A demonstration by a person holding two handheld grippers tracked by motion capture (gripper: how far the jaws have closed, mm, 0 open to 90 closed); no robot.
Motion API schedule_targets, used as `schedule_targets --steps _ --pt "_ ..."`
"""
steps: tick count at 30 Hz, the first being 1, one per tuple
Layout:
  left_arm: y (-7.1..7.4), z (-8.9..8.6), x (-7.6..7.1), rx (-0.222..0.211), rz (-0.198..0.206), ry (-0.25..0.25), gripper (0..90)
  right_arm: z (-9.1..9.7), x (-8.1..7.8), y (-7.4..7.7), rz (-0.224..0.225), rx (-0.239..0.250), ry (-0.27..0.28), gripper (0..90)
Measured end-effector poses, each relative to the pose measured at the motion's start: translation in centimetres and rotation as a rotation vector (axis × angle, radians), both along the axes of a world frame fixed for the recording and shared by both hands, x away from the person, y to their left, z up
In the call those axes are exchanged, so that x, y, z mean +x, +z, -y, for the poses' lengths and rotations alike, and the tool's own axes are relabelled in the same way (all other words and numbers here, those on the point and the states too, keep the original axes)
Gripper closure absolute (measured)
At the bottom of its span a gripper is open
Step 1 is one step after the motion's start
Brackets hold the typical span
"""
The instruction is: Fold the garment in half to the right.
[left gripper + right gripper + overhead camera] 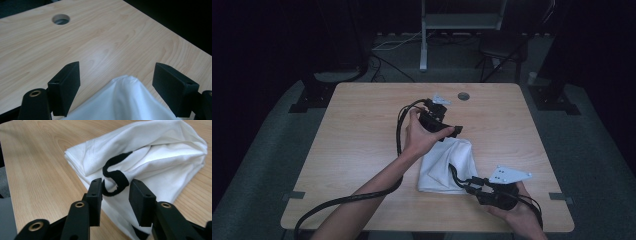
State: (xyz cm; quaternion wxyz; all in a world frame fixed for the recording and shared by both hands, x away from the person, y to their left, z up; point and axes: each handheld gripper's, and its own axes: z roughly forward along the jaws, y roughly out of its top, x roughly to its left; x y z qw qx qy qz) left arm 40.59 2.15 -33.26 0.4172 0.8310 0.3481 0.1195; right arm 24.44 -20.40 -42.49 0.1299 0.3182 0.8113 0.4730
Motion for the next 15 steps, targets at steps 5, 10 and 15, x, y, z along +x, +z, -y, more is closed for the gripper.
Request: schedule_targets --steps 5,10,15 --pt "0.3 -1.8 -0.2 -0.007 0.002 0.008 22.1 1.0 -0.3 0.0 -0.003 -0.005 -0.007 57.5" --pt "-0.1 -4.5 -0.6 -0.022 0.003 0.023 22.0 2.5 -0.5 -0.1 -0.002 0.003 -0.051 50.6" --pt "-0.6 -7.7 -1.4 -0.051 0.008 0.037 22.0 3.2 -0.4 -0.1 -0.006 0.011 -0.072 46.6"
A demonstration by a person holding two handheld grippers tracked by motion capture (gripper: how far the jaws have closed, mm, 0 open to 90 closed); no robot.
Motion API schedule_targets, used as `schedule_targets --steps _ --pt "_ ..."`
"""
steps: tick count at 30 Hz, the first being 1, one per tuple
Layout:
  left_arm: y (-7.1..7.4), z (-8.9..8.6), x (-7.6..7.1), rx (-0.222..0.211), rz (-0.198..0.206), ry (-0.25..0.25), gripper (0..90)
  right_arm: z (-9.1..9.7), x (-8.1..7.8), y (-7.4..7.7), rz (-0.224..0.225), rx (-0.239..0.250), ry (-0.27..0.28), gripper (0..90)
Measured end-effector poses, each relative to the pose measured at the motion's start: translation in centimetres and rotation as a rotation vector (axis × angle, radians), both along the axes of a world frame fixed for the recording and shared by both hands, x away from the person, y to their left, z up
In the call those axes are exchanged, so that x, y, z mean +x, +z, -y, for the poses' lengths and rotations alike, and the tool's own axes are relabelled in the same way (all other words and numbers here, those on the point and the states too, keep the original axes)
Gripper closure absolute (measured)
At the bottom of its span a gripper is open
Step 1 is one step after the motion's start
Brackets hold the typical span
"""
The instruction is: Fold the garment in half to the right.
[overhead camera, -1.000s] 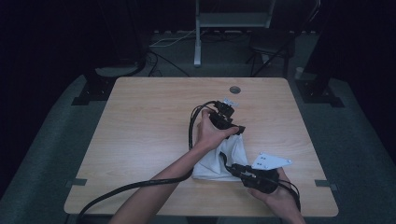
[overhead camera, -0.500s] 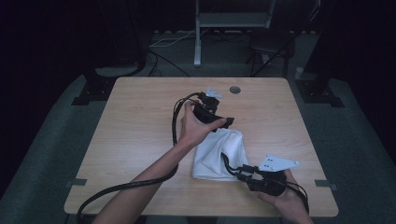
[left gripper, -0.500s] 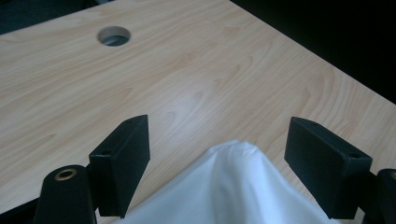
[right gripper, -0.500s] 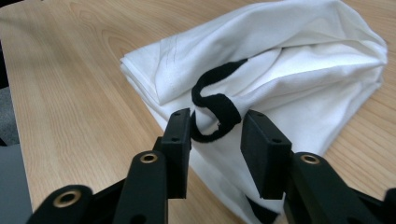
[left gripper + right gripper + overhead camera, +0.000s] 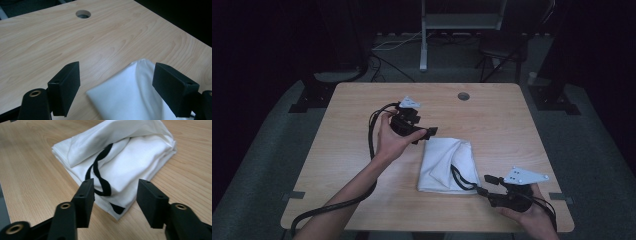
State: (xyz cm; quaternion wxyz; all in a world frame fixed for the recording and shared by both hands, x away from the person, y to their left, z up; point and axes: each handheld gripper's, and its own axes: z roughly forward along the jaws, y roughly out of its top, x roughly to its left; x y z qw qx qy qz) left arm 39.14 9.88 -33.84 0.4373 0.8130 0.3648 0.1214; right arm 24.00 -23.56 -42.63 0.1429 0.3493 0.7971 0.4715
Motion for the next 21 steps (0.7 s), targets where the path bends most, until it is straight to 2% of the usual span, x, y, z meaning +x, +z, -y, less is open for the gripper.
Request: schedule_targets --steps 5,8,14,21 --pt "-0.9 -3.1 -1.2 -0.044 0.014 0.021 22.0 0.5 0.1 0.1 0.003 0.01 -0.022 44.3" --pt "-1.5 -4.8 -1.9 -0.054 0.023 0.037 22.0 0.7 0.1 0.1 0.004 0.013 -0.039 43.6" --pt "-1.9 -7.9 -3.3 -0.097 0.052 0.073 22.0 1.1 0.2 0.1 0.015 0.017 -0.065 41.6" --pt "-2.5 -10.9 -5.5 -0.136 0.098 0.106 22.0 2.0 0.3 0.3 0.044 0.039 -0.149 37.6"
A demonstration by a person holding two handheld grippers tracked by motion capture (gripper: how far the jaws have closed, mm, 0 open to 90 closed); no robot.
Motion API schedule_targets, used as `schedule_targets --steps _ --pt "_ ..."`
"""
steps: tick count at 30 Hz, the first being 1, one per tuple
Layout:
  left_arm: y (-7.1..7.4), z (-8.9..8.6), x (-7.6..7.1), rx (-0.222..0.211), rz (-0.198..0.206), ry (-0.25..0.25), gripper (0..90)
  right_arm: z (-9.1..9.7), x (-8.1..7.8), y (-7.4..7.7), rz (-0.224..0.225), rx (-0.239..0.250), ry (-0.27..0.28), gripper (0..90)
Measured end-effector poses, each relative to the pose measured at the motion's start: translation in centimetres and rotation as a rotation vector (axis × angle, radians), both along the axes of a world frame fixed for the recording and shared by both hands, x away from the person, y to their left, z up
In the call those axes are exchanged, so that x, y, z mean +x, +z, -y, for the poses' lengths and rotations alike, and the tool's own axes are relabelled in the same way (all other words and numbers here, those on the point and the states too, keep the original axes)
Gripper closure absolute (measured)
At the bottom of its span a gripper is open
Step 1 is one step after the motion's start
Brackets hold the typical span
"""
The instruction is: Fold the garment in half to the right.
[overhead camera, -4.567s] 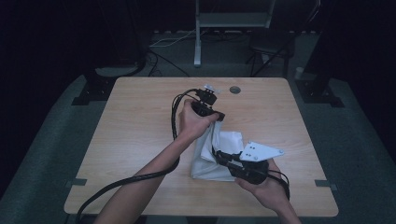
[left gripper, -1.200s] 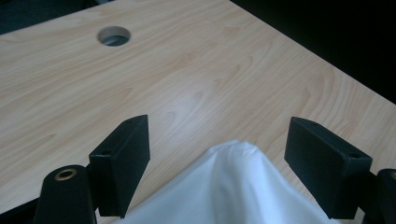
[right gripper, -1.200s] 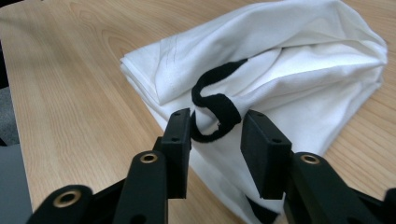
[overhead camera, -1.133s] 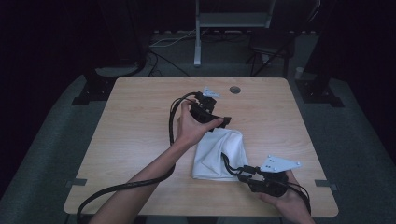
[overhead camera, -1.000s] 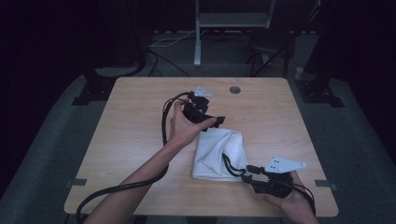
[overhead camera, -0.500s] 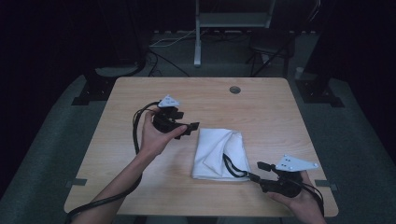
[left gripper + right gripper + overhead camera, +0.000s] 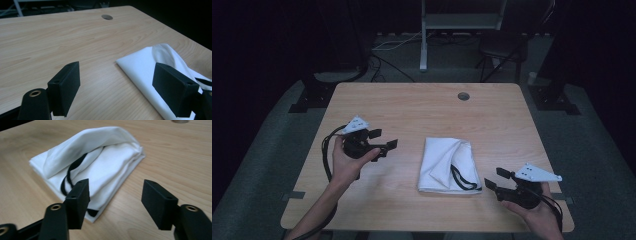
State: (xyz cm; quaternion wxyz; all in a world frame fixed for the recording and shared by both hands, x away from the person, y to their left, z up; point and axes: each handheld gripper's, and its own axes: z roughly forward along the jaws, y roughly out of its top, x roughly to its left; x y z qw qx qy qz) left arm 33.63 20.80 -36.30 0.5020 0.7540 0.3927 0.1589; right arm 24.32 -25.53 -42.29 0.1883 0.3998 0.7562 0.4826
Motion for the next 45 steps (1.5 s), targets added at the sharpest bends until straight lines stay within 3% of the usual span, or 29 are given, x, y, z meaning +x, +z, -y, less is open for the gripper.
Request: schedule_targets --steps 13,17,22,29,36,38,45 --pt "-2.4 -6.1 -4.0 -0.031 0.071 0.117 22.0 0.4 0.2 0.5 0.026 0.022 -0.053 30.9" --pt "-3.0 -8.1 -4.8 -0.063 0.095 0.171 22.0 0.5 0.3 0.7 0.027 0.027 -0.062 29.4" --pt "-3.7 -9.6 -5.6 -0.062 0.095 0.212 22.0 0.5 0.3 0.9 0.031 0.032 -0.066 28.5" --pt "-3.9 -10.0 -6.3 -0.023 0.126 0.219 22.0 0.4 0.5 1.1 0.037 0.04 -0.071 27.4" --pt "-4.2 -9.7 -7.4 -0.008 0.15 0.204 22.0 0.2 0.5 1.5 0.045 0.042 -0.075 26.7" --pt "-4.5 -9.5 -7.8 0.018 0.163 0.195 22.0 0.2 0.6 1.7 0.046 0.045 -0.075 26.4" --pt "-5.5 -9.1 -8.5 0.041 0.173 0.168 22.0 -0.6 0.8 2.5 0.059 0.055 -0.068 26.0"
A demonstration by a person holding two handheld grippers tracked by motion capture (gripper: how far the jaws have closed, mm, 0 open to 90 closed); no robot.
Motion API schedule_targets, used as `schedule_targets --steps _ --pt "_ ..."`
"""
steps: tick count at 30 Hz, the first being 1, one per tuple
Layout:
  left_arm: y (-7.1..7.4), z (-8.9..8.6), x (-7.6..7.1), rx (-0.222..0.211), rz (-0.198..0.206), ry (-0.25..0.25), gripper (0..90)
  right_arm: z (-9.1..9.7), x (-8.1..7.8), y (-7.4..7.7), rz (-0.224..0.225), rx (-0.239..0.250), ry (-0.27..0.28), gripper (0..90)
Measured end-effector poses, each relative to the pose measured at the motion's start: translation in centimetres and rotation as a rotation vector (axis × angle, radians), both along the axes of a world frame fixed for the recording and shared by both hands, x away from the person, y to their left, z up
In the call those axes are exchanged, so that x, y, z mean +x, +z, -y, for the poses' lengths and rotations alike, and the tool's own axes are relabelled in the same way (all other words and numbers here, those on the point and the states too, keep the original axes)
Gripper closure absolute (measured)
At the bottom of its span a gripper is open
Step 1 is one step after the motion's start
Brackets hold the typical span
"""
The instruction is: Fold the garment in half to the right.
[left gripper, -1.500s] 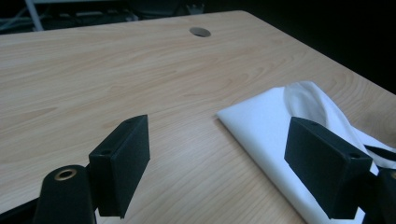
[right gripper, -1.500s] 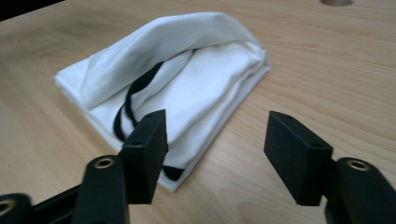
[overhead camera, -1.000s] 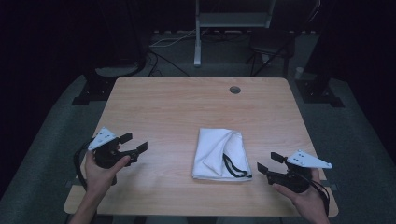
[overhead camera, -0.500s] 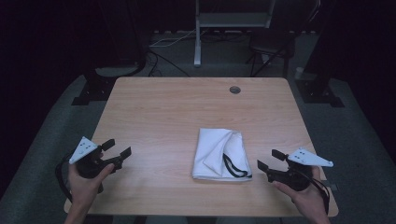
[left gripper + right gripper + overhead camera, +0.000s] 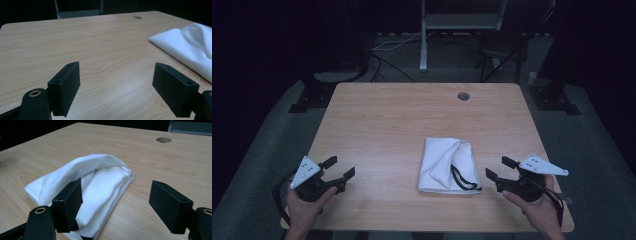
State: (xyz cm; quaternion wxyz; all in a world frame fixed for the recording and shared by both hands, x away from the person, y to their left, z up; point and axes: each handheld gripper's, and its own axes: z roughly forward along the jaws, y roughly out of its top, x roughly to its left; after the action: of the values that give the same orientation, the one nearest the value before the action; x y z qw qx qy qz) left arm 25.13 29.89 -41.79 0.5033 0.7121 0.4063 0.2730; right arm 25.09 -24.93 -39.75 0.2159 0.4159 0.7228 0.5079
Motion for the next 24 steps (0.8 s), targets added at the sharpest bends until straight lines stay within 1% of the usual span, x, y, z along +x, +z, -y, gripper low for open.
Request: schedule_targets --steps 1,5,8,10,11,12,13,14,17,20,21,22,24 --pt "0.0 0.0 0.0 0.0 0.0 0.0 22.0 0.0 0.0 0.0 0.0 0.0 0.0 26.0" --pt "-0.8 0.3 -0.3 -0.004 -0.002 -0.008 22.0 -0.7 0.3 0.4 -0.002 0.006 0.008 25.9" --pt "-1.4 0.7 -0.4 0.009 -0.001 -0.012 22.0 -1.6 0.8 0.9 -0.002 0.004 0.021 25.9" --pt "-1.5 0.8 -0.4 0.008 0.0 -0.012 22.0 -2.0 1.0 1.0 -0.004 0.003 0.026 25.9" --pt "-1.8 1.0 -0.4 0.025 0.005 -0.015 21.9 -2.5 1.3 1.1 -0.009 -0.003 0.037 25.9" --pt "-1.8 1.0 -0.4 0.025 0.005 -0.015 22.0 -2.5 1.3 1.1 -0.009 -0.003 0.037 25.9" --pt "-1.8 1.0 -0.4 0.027 0.006 -0.017 22.0 -3.2 1.6 1.3 -0.012 -0.005 0.046 25.9" --pt "-1.9 1.1 -0.5 0.021 0.004 -0.017 22.0 -3.5 1.7 1.3 -0.013 -0.005 0.052 25.9" --pt "-1.9 1.1 -0.5 0.033 0.014 -0.019 22.0 -4.5 2.2 1.4 -0.02 -0.007 0.069 26.1" --pt "-1.9 1.2 -0.6 0.041 0.019 -0.018 22.0 -5.6 2.7 1.3 -0.032 -0.009 0.085 26.1" --pt "-1.9 1.2 -0.6 0.041 0.019 -0.018 22.0 -5.6 2.7 1.3 -0.032 -0.009 0.085 26.1" --pt "-1.9 1.3 -0.6 0.043 0.02 -0.021 22.0 -6.2 3.0 1.1 -0.041 -0.012 0.097 26.2" --pt "-1.9 1.3 -0.7 0.041 0.02 -0.023 22.0 -6.8 3.3 1.0 -0.048 -0.012 0.106 26.3"
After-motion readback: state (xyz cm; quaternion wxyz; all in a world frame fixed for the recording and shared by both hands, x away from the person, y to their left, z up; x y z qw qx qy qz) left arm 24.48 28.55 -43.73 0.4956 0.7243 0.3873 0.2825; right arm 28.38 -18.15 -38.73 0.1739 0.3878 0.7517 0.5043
